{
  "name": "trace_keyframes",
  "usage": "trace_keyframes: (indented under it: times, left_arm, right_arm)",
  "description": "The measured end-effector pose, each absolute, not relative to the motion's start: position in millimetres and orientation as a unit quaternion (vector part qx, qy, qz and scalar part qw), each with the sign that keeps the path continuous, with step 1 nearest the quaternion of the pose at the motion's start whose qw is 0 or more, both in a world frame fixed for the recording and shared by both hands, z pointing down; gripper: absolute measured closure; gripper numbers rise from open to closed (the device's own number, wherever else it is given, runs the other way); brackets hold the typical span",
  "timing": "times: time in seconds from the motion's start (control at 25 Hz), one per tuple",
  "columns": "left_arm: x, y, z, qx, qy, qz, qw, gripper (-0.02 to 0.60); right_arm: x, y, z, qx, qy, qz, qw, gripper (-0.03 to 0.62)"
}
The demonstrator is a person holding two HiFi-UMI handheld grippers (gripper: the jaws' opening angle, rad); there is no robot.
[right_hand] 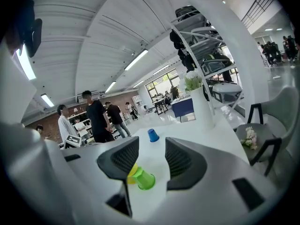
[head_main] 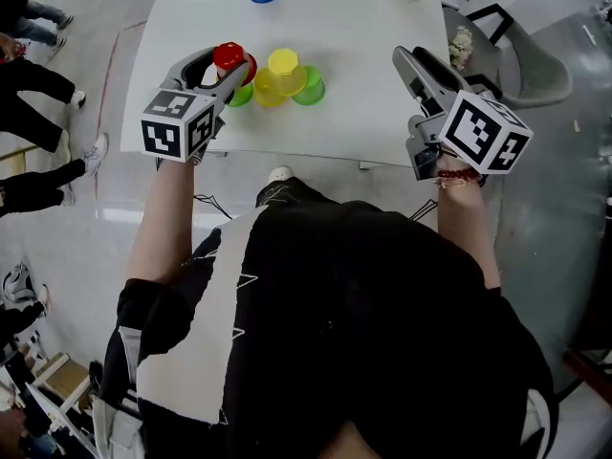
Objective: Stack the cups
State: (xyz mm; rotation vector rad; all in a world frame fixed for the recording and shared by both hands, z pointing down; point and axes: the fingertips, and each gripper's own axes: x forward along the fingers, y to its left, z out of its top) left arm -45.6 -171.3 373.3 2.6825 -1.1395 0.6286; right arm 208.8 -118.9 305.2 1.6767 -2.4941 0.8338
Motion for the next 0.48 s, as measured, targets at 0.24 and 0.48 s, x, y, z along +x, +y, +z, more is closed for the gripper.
trace_keyframes:
  times: [0.24,0.48]
  left_arm:
    - [-44.8,-165.8,377.6,0.895,-0.379,0.221,0.081,0.337]
    - [-43.8,-162.1,381.1,0.894,-0.377,0.225,0.084,0.337]
  right_arm:
    - [206.5,-115.5,308.6,0.534,-0.801,0.269,0.012,0.415]
    - [204.3,-112.5,307.9,0.532,-0.803,0.269,0.012,0.418]
